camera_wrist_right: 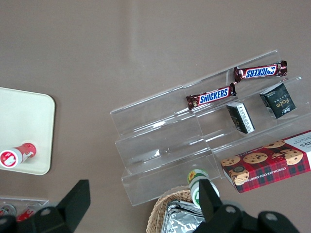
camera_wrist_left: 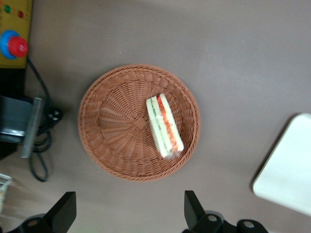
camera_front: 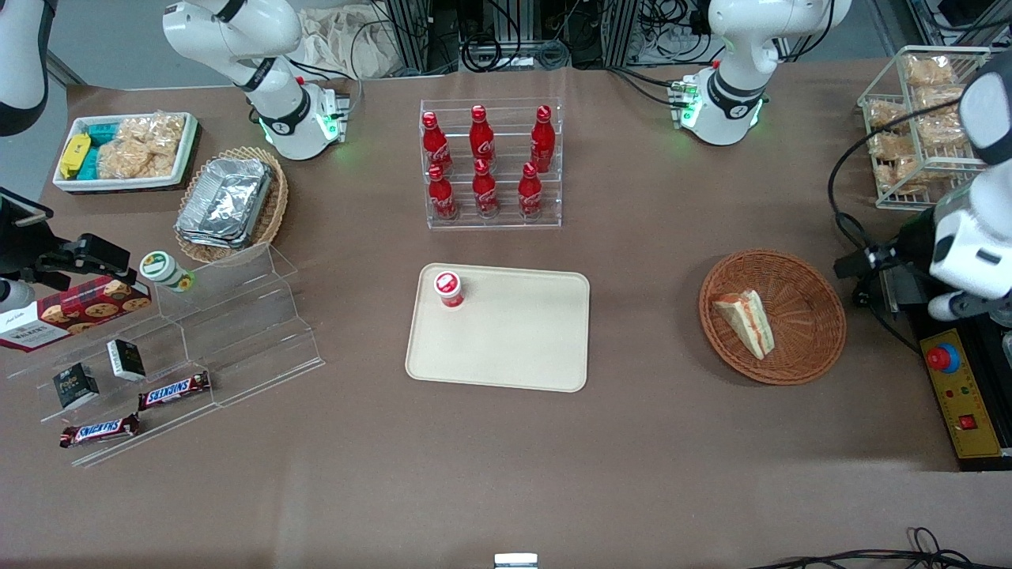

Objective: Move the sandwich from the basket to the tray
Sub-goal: 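Move the left gripper toward the wicker basket holding the sandwich, then lower the open left gripper over the sandwich and close on it, then lift the wrapped sandwich out of the basket with the left gripper, then carry the sandwich over the cream tray and lower it down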

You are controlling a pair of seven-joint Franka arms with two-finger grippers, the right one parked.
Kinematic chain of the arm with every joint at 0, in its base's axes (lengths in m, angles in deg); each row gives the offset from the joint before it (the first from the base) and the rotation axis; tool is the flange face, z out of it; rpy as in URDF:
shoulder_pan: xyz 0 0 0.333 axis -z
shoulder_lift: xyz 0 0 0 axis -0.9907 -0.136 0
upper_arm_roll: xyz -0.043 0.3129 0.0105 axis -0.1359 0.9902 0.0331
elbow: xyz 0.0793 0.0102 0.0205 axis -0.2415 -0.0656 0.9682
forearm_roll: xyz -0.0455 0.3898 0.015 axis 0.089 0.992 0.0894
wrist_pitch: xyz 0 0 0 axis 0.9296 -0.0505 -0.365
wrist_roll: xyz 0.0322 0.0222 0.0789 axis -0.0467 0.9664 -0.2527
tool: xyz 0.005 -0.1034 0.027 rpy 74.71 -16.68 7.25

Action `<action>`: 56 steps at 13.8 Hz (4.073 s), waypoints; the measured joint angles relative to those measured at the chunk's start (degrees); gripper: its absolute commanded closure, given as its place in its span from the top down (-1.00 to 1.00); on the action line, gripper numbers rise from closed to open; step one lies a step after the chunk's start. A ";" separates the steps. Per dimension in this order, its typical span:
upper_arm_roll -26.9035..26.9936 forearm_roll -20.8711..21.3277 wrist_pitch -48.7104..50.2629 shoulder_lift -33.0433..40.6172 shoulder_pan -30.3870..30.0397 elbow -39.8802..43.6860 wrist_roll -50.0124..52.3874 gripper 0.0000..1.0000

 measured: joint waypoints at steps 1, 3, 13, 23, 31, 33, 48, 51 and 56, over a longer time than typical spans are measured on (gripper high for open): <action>-0.13 0.00 -1.45 -1.75 0.53 -0.10 2.73 1.00; -0.24 0.00 -4.17 -4.67 1.87 -0.66 6.86 1.00; -0.30 0.00 -26.51 -10.95 5.65 -17.30 13.75 1.00; -0.04 1.44 -38.11 -13.34 5.69 -25.69 13.77 -0.49; -0.03 1.78 -27.34 -8.04 5.70 -17.08 13.48 -0.64; -0.75 2.10 -16.31 -5.02 5.79 -9.91 13.38 -0.64; -34.04 11.62 12.65 -7.41 10.79 17.95 37.47 -0.61; -34.08 14.98 5.83 -15.96 14.60 17.27 40.01 -0.61; -33.88 21.28 -6.23 -31.22 15.20 17.09 40.88 -0.61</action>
